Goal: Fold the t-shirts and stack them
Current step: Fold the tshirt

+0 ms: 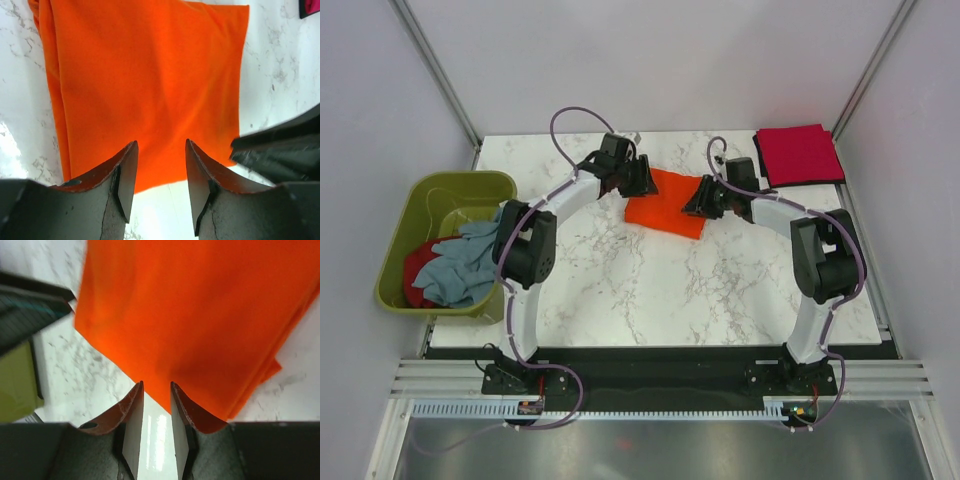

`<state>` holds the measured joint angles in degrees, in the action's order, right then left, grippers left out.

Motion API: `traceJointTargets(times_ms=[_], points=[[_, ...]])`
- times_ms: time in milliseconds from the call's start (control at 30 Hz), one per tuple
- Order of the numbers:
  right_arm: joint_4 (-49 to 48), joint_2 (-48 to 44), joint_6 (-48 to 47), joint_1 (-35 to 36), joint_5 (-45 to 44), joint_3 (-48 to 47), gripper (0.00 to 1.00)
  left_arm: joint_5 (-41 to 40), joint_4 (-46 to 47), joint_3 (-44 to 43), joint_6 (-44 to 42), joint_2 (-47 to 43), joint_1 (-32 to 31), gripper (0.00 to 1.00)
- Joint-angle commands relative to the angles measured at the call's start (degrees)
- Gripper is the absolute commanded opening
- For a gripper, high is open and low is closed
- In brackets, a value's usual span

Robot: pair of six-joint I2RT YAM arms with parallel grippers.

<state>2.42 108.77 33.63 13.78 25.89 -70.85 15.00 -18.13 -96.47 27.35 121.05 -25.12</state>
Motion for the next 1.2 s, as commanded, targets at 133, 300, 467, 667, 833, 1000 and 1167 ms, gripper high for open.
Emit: traceJointTargets(times_ms=[133, 300, 467, 667, 833, 1000, 1167], points=[[0.74, -0.57, -5.41, -0.33, -3.55, 9.41, 0.34, -0.68, -2.0, -2.59, -0.99, 5.94, 1.13, 0.5], [2.24, -3.47, -5.86, -0.33, -3.83, 10.2, 0.33, -0.06, -3.48, -5.57, -1.95, 6.74, 1.83, 0.5], [3.56, -10.05, -4.1, -0.33, -2.69, 10.38, 0.38, -0.23, -8.93, -12.43, -2.74, 2.02, 2.1, 0.5], [5.93, -11.31, -2.95, -0.51, -8.66, 7.4, 0.5, 0.26, -10.8, -5.33, -1.96, -9.5, 1.75, 0.52], [7.95, -6.82, -3.04, -2.09, -9.89, 0.28, 0.55, 6.26, -2.98, 6.53, -0.37, -10.75, 1.57, 0.5], [8.75, -1.55, -4.88, -3.41, -10.33, -6.3, 0.59, 5.39, 0.2, 8.84, 0.33, -6.89, 1.57, 0.49], [8.92, 3.99, -5.41, -3.41, -9.63, -9.83, 0.59, 0.12, 0.11, 9.02, -0.89, -1.71, 1.66, 0.49]])
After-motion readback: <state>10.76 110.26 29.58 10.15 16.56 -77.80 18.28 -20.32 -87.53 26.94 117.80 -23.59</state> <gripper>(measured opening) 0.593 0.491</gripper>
